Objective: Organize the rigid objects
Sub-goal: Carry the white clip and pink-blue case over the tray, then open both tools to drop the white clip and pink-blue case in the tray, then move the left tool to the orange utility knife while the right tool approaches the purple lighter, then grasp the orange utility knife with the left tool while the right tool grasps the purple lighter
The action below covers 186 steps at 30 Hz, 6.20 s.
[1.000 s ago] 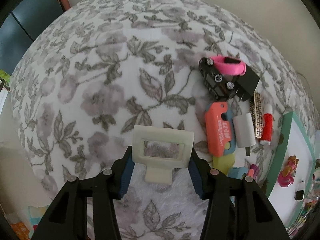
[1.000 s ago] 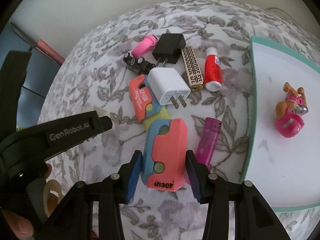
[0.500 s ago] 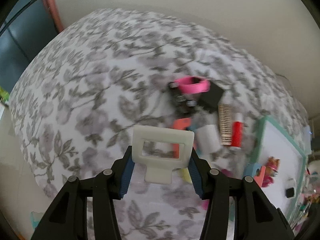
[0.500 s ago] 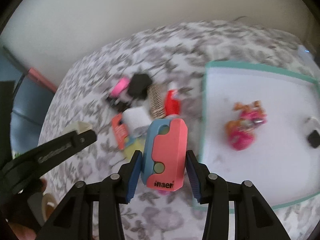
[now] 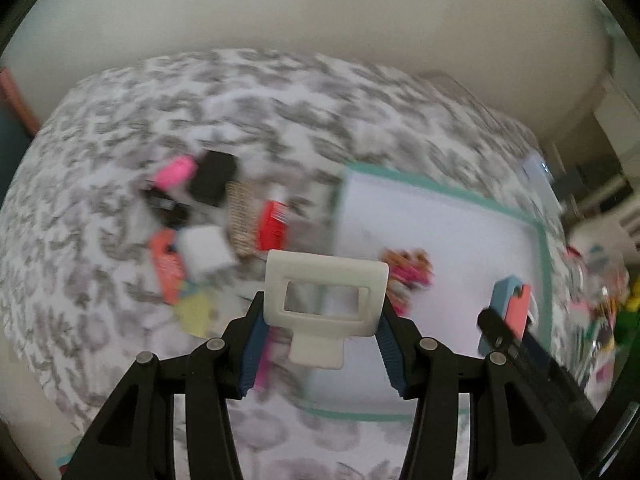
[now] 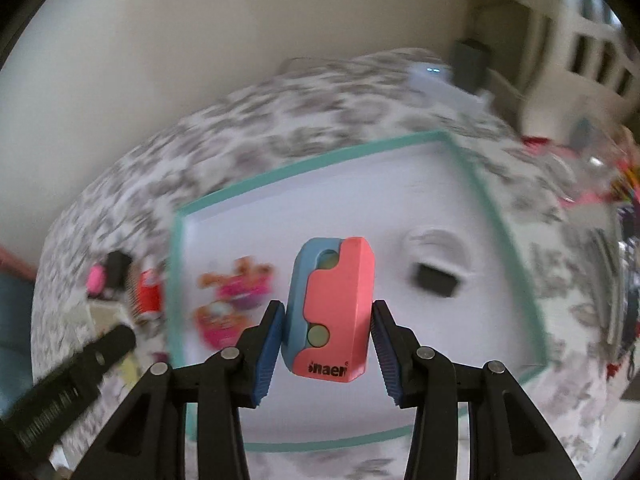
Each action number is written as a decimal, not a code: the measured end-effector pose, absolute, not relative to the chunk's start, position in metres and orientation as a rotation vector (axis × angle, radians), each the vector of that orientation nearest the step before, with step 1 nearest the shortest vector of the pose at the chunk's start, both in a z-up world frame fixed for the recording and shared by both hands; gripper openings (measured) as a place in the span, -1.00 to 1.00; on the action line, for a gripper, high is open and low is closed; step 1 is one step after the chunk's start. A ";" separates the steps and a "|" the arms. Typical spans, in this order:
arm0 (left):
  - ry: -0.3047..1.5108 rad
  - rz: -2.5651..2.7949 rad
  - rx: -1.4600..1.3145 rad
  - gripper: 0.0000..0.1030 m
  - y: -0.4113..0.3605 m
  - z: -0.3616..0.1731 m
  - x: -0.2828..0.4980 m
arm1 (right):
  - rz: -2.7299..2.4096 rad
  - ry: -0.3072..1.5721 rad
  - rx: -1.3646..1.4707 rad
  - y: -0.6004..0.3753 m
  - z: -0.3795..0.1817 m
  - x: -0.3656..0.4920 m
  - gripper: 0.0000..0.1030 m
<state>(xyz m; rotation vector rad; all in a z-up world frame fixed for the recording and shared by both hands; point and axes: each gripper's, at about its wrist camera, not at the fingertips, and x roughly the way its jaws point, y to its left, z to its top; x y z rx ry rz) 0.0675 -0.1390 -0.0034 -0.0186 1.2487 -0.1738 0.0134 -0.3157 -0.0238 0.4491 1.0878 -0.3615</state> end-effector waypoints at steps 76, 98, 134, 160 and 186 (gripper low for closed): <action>1.362 -0.259 0.063 0.28 -0.162 -0.036 0.058 | -0.480 1.071 0.394 -0.339 -0.015 0.006 0.09; 1.343 0.075 -0.100 0.92 -0.086 -0.045 0.079 | -0.381 1.156 0.300 -0.308 -0.043 0.022 0.51; 1.325 0.248 -0.159 0.92 0.036 -0.049 0.111 | -0.040 1.040 0.204 -0.186 -0.023 0.059 0.99; 1.413 0.215 -0.221 0.92 0.055 -0.080 0.133 | 0.108 1.213 0.097 -0.121 -0.066 0.077 -0.23; 1.419 0.141 -0.114 0.92 0.004 -0.110 0.157 | 0.089 1.291 0.068 -0.115 -0.087 0.072 -0.41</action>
